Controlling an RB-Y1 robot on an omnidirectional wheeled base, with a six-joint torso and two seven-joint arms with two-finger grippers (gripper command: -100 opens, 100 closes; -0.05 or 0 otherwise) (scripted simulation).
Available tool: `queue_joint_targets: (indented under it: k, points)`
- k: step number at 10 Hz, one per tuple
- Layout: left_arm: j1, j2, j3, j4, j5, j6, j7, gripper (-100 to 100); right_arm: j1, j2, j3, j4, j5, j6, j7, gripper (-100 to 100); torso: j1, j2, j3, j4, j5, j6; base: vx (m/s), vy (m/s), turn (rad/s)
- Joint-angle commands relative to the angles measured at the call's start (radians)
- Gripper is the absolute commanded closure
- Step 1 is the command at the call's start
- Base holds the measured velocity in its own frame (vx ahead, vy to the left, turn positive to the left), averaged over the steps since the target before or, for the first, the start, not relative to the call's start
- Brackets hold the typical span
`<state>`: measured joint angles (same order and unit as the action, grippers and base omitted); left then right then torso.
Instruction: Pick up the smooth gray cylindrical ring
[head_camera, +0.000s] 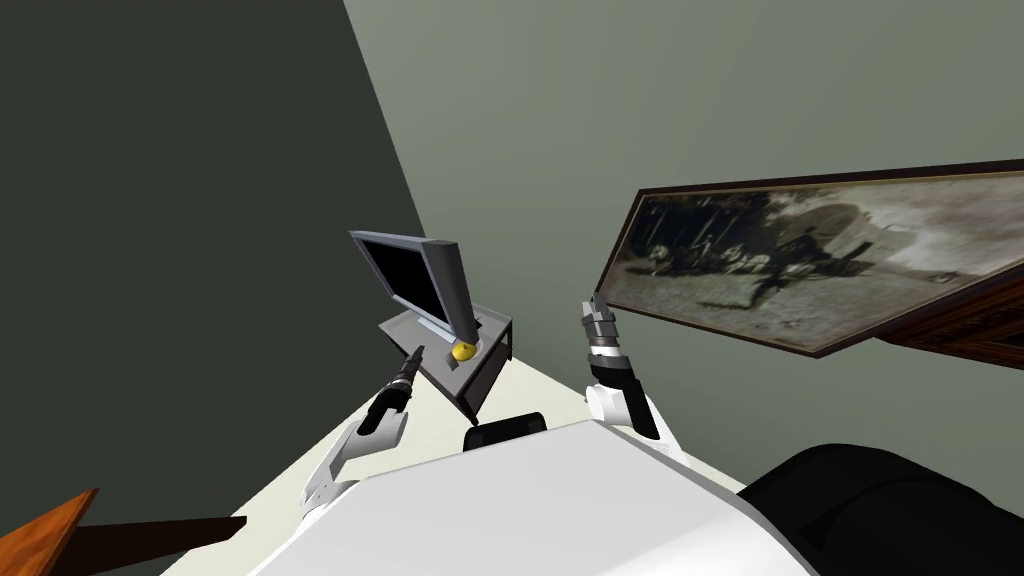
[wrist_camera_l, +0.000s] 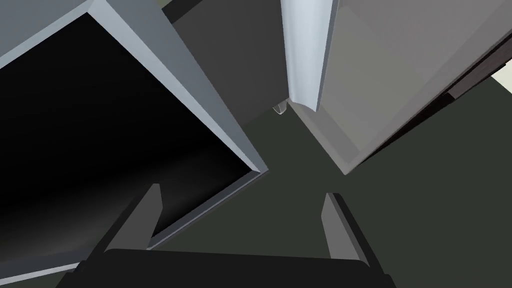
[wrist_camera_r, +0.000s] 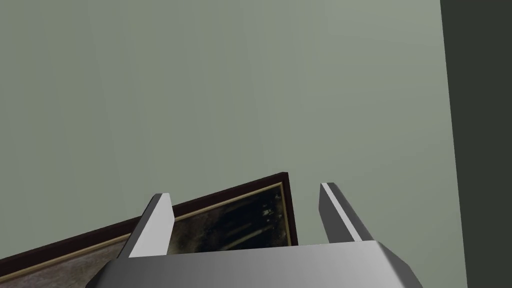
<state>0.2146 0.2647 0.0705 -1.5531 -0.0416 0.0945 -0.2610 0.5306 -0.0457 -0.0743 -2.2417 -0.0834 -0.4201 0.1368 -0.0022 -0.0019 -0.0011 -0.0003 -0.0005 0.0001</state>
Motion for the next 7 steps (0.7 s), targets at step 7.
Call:
queue_joint_targets:
  k: [7]
  points:
    - [-0.077, 0.050, -0.049, 0.209, -0.055, 0.112, 0.001, -100, 0.000, 0.000, 0.000, 0.000, 0.000, 0.000, 0.000, 0, -0.002, -0.001, 0.000, 0.000, 0.000, 0.000, 0.032, -0.046, -0.049]
